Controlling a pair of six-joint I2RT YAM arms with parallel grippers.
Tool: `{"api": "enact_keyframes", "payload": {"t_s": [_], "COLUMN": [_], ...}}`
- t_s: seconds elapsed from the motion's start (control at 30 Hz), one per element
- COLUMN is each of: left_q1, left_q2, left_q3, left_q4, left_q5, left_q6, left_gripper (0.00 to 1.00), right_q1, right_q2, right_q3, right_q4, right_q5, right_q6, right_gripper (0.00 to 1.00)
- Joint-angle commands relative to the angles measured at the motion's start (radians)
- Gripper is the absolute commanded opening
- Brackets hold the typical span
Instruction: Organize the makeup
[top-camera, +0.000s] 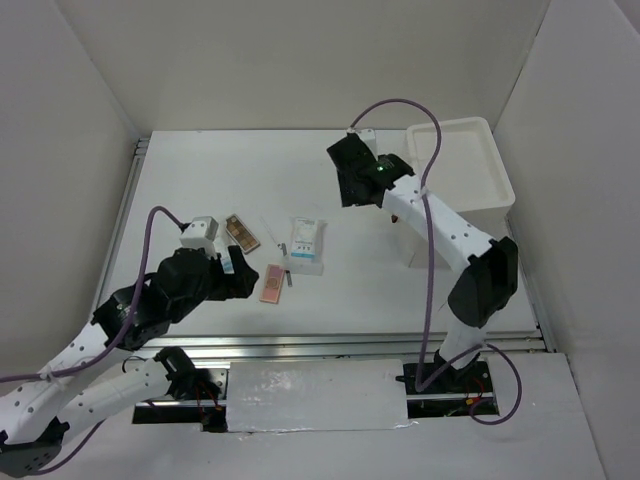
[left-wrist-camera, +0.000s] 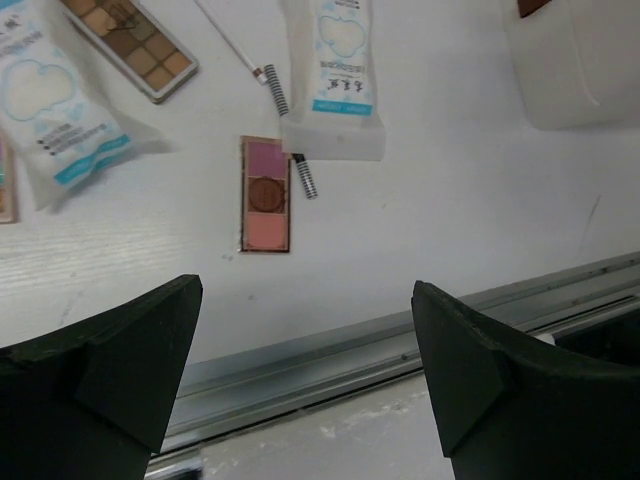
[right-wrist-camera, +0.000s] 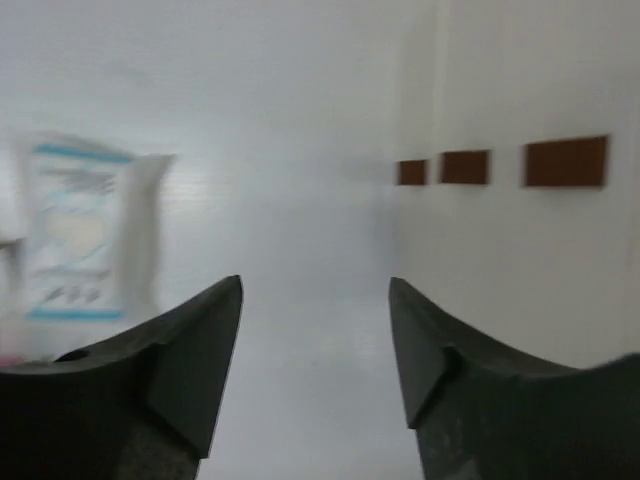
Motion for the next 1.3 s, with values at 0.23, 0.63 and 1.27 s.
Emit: {"api": "enact_keyframes", "payload": {"t_s": [0.23,0.63,1.27], "left_q1": [-0.005,0.032,0.124], "left_q2": [0.432,1.313,1.719], "left_q3": [-0.18,0.501,0.787], "left_q4": [1.06,1.343,1.564], "left_q5": [0.367,0.488,0.647], "left_q6": [-0.14,-0.273,-0.51], "left_gripper": [0.99,0.99,0.8], "right_q1": [0.061,0.061,0.064], "right_q2": [-0.794,-1.28,-1.479], "right_q3": [-0.305,-0.482,-0.58], "right_q4": [0.253,0.244,0.308], "right_q5": [-0.353,-0.632,-0.735], "right_q6": [0.083,0.134,0.201], "right_gripper": [1.0,1.0,1.0]}}
